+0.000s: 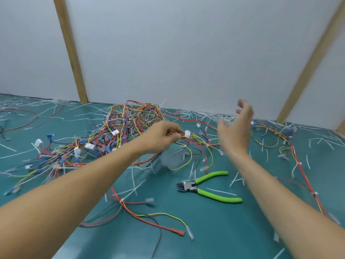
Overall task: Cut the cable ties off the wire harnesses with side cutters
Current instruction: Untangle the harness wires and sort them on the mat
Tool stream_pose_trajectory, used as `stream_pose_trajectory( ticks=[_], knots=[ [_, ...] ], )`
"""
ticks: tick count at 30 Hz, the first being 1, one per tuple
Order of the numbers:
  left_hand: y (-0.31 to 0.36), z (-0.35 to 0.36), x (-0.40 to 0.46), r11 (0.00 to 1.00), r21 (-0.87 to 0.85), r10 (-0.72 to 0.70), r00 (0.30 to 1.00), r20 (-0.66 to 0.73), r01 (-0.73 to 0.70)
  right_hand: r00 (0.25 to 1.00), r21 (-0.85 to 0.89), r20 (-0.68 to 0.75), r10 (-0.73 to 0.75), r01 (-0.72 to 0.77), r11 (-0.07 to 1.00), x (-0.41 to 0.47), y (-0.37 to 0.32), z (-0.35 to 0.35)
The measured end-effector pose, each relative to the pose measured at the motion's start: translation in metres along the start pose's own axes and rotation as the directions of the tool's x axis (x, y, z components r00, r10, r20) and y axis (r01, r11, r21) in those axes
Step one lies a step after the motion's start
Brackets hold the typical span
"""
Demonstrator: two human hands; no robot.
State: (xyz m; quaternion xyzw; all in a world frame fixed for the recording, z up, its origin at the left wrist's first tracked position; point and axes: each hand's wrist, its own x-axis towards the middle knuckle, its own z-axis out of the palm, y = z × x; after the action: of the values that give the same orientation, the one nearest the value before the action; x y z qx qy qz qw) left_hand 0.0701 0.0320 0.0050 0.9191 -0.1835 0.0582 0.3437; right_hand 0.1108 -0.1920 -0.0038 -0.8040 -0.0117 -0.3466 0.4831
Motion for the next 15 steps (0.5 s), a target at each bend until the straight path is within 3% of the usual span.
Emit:
stream_pose_trajectory(
  ticks=[1,2,3,4,5,6,8,10,11,12,14,15],
  knots=[
    [0.001,-0.003,0.0,0.993,-0.117,-0.024,0.999,0.026,0.026,0.964,-0.001,0.185,-0.19,0.193,0.981,-0.002,-0.005,-0.003],
    [0.002,-0.006,0.003,0.969,-0.238,-0.066,0.998,0.012,0.067,0.858,-0.014,0.435,-0.273,0.31,0.951,-0.003,-0.007,-0.005],
    [0.004,-0.01,0.006,0.921,-0.372,-0.135,0.99,-0.038,0.111,0.705,-0.066,0.668,-0.238,0.374,0.925,-0.003,-0.008,-0.006],
    [0.006,-0.015,0.01,0.855,-0.496,-0.224,0.97,-0.096,0.148,0.563,-0.139,0.815,-0.136,0.419,0.897,-0.004,-0.007,-0.005],
    [0.007,-0.019,0.012,0.804,-0.569,-0.298,0.944,-0.139,0.17,0.489,-0.204,0.871,-0.047,0.446,0.871,-0.004,-0.001,-0.003],
    [0.006,-0.023,0.013,0.801,-0.571,-0.323,0.933,-0.16,0.179,0.489,-0.239,0.872,-0.011,0.446,0.862,-0.004,0.002,-0.002],
    [0.002,-0.031,0.008,0.891,-0.416,-0.25,0.96,-0.124,0.179,0.623,-0.234,0.777,-0.092,0.422,0.876,-0.002,0.007,-0.002],
    [-0.002,-0.041,0.0,0.957,-0.233,-0.18,0.984,-0.021,0.17,0.836,-0.143,0.485,-0.256,0.365,0.92,0.002,0.011,-0.007],
    [-0.004,-0.045,-0.001,0.974,-0.162,-0.166,0.986,-0.029,0.16,0.895,-0.087,0.338,-0.292,0.338,0.937,0.001,0.012,-0.009],
    [-0.006,-0.049,0.001,0.98,-0.123,-0.171,0.98,-0.105,0.158,0.906,-0.068,0.295,-0.303,0.336,0.939,-0.001,0.01,-0.01],
    [-0.011,-0.054,0.006,0.963,-0.172,-0.254,0.91,-0.328,0.206,0.77,-0.096,0.556,-0.313,0.434,0.896,-0.011,0.005,-0.005],
    [-0.013,-0.055,0.008,0.951,-0.198,-0.298,0.878,-0.375,0.238,0.701,-0.062,0.66,-0.271,0.411,0.91,-0.017,0.005,-0.002]
  ],
)
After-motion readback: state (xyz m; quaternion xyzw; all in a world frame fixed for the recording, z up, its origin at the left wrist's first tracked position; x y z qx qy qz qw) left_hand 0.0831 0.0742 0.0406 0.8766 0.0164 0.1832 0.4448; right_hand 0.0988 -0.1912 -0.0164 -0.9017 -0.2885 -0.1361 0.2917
